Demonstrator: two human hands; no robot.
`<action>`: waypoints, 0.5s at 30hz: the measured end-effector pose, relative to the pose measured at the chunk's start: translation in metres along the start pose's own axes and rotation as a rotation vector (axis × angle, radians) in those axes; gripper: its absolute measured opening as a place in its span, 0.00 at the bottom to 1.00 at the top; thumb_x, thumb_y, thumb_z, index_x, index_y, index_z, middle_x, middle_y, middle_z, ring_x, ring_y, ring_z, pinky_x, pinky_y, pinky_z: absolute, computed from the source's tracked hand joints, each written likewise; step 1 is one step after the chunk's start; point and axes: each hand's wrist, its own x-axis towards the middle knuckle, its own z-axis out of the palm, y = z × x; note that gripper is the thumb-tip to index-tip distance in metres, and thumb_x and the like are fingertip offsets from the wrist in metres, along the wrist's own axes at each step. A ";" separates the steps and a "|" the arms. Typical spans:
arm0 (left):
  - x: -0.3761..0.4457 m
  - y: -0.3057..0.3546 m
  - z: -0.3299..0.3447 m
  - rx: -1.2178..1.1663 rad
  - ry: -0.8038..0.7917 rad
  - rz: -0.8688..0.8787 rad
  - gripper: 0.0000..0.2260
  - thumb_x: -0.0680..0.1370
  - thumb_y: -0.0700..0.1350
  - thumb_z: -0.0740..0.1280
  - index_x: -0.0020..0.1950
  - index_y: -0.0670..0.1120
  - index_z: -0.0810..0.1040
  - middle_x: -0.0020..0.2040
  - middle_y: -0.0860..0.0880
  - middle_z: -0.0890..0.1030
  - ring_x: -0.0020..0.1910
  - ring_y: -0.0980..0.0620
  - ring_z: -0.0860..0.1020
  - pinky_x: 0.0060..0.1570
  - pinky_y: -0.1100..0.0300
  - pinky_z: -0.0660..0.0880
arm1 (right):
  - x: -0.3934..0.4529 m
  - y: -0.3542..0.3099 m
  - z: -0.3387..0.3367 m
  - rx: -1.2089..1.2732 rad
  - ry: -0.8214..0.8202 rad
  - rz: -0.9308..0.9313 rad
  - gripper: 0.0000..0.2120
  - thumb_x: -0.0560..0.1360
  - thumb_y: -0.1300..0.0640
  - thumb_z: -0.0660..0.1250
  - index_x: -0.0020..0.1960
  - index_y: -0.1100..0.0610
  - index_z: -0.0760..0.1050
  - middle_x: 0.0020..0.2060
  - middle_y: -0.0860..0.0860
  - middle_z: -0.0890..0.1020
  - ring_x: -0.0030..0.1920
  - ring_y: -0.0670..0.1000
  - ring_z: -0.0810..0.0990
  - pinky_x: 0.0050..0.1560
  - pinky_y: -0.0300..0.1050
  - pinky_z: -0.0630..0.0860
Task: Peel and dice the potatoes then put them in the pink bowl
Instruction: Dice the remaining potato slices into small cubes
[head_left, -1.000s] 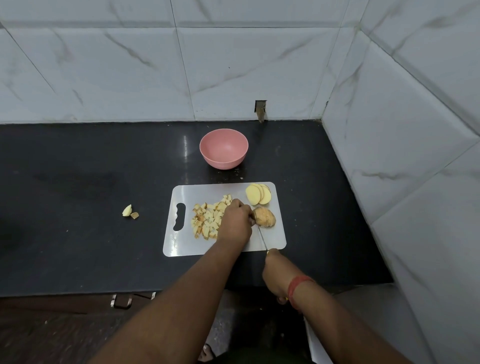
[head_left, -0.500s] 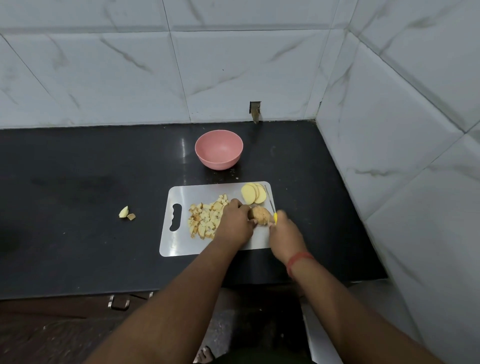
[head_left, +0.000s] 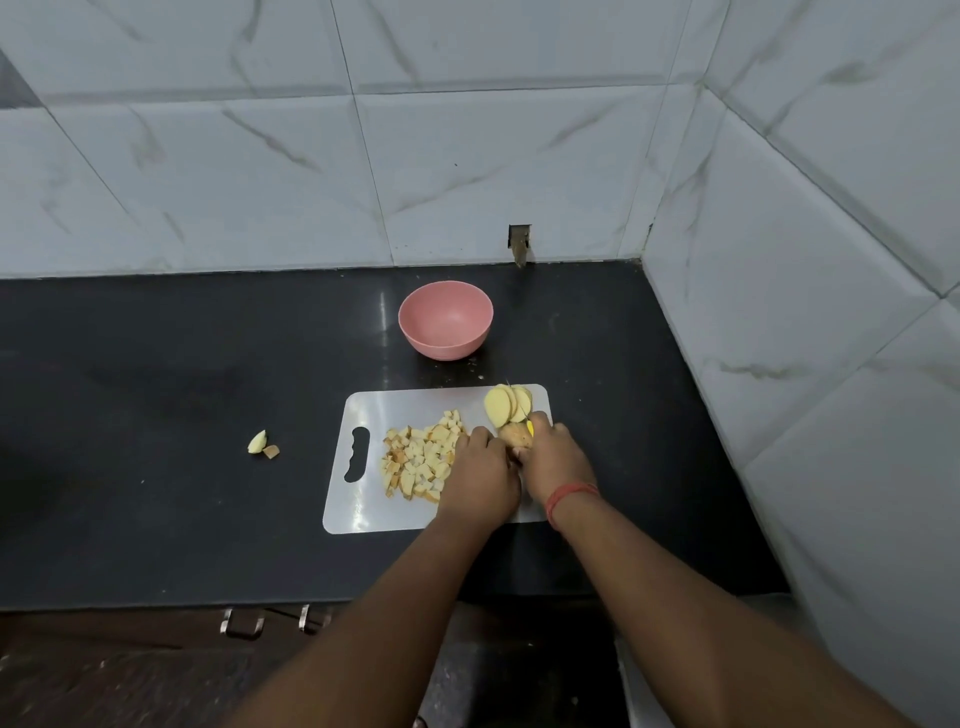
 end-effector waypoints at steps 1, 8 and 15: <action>0.000 0.001 -0.001 0.002 -0.002 -0.003 0.11 0.82 0.45 0.60 0.57 0.40 0.78 0.55 0.44 0.73 0.56 0.47 0.69 0.58 0.54 0.71 | 0.001 0.000 0.000 -0.002 -0.003 -0.006 0.17 0.79 0.52 0.62 0.66 0.52 0.64 0.54 0.55 0.73 0.49 0.57 0.77 0.43 0.47 0.71; -0.005 0.011 -0.008 0.232 -0.011 0.025 0.15 0.80 0.50 0.57 0.59 0.46 0.79 0.55 0.47 0.76 0.55 0.47 0.70 0.54 0.53 0.69 | 0.003 -0.001 -0.003 0.011 -0.022 -0.006 0.19 0.79 0.53 0.62 0.68 0.51 0.64 0.55 0.55 0.73 0.48 0.55 0.76 0.42 0.46 0.70; -0.015 0.012 -0.006 0.345 -0.021 0.034 0.15 0.78 0.50 0.59 0.62 0.50 0.77 0.55 0.48 0.77 0.55 0.46 0.73 0.55 0.50 0.67 | 0.001 0.002 -0.009 0.061 -0.038 0.005 0.17 0.77 0.54 0.62 0.65 0.51 0.67 0.54 0.54 0.74 0.50 0.56 0.77 0.48 0.49 0.75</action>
